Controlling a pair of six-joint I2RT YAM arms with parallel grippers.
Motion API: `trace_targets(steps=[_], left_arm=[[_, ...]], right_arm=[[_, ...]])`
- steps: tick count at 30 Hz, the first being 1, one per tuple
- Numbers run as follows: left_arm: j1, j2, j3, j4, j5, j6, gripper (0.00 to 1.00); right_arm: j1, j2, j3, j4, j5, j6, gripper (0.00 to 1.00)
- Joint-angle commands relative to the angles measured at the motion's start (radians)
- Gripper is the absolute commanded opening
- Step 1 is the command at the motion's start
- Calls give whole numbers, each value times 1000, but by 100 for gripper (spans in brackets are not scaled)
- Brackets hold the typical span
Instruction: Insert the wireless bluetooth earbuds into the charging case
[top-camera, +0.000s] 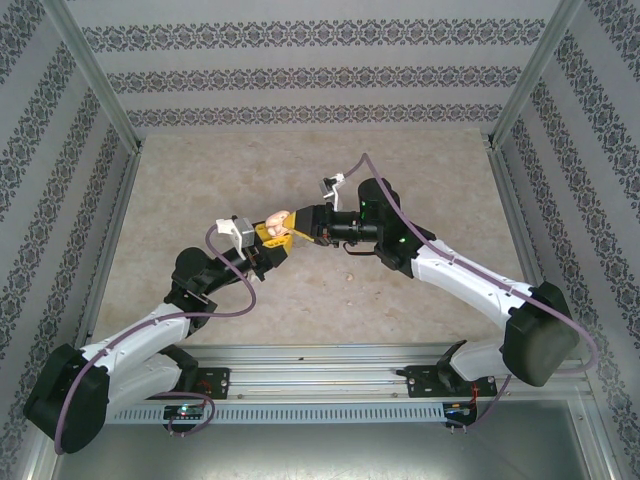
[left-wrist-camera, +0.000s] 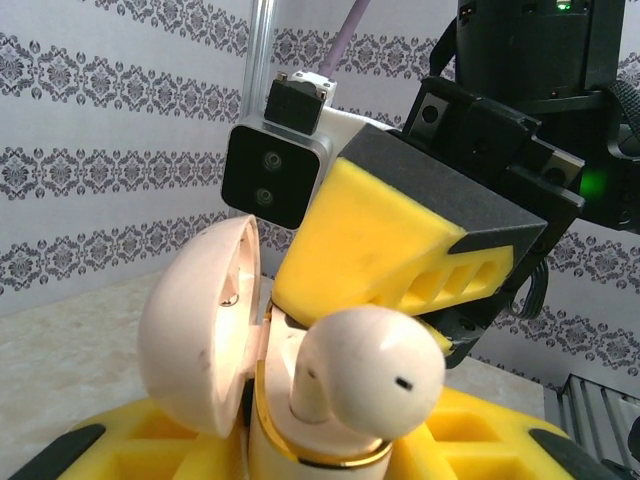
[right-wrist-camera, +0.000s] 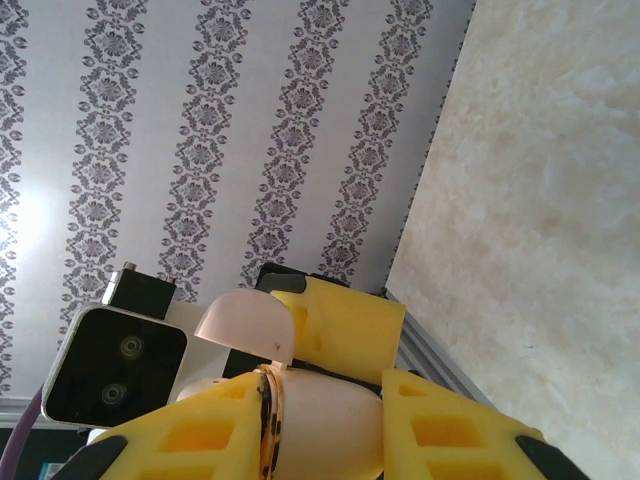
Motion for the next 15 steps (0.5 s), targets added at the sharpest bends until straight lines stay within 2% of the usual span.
trace_targets(steps=[1, 10, 15], left_arm=[[-8, -21, 20, 60, 30, 2, 35], [-8, -17, 14, 86, 37, -7, 32], [-8, -17, 12, 85, 41, -10, 22]], right_arm=[[6, 12, -24, 49, -7, 23, 15], [-4, 5, -42, 50, 14, 42, 15], [-9, -3, -57, 46, 29, 46, 15]])
